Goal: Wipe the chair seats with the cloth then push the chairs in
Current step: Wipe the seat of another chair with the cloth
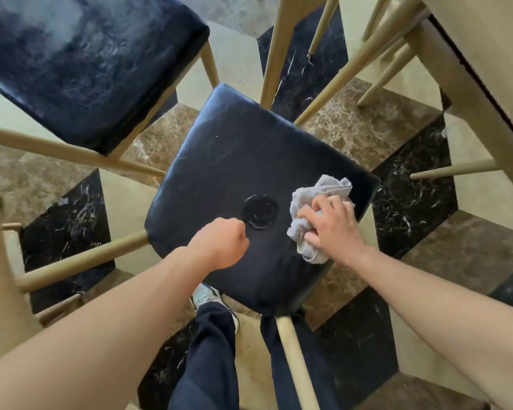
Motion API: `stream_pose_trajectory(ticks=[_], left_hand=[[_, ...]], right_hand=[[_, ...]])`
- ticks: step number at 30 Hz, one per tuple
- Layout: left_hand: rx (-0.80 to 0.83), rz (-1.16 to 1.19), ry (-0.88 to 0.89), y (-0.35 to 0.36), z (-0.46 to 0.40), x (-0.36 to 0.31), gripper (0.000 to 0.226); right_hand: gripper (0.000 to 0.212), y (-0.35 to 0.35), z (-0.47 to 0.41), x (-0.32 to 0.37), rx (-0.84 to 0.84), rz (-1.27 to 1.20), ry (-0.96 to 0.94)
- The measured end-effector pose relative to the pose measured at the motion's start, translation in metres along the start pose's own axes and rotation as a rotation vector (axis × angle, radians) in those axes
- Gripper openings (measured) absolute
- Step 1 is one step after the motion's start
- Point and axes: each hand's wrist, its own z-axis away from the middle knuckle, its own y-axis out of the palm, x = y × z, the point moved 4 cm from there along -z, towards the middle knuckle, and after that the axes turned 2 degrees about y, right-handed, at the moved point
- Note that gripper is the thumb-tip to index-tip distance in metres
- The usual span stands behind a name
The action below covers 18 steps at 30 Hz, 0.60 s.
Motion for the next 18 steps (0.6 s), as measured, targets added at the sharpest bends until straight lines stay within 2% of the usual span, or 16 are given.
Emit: stream_pose_trajectory(ticks=[4,7,9,12,14,16,18], left_hand=[[-0.065,0.035,-0.028,-0.004,0.0,0.009,0.024],[-0.129,0.109,-0.048,-0.006,0.001,0.01,0.019],[-0.181,0.153,-0.056,-0.01,0.0,0.013,0.018],[-0.206,0.148,-0.068,-0.013,0.0,0.018,0.017],[-0.195,0.135,-0.079,-0.011,0.0,0.023,0.017],[-0.19,0.132,-0.089,-0.013,0.002,0.028,0.017],[-0.185,0.116,-0.091,-0.016,0.005,0.032,0.017]], right_hand=[[0.028,-0.035,-0.069,-0.049,-0.049,-0.064,0.35],[0.03,-0.039,-0.112,-0.061,-0.008,-0.153,0.469],[0.029,-0.04,-0.134,-0.051,0.01,-0.2,0.43],[0.034,-0.038,-0.135,-0.023,-0.065,-0.228,0.323],[0.039,-0.033,-0.113,-0.005,-0.088,-0.278,0.228],[0.042,-0.028,-0.083,0.002,-0.043,-0.292,0.13],[0.043,-0.024,-0.056,-0.008,-0.003,-0.27,0.112]])
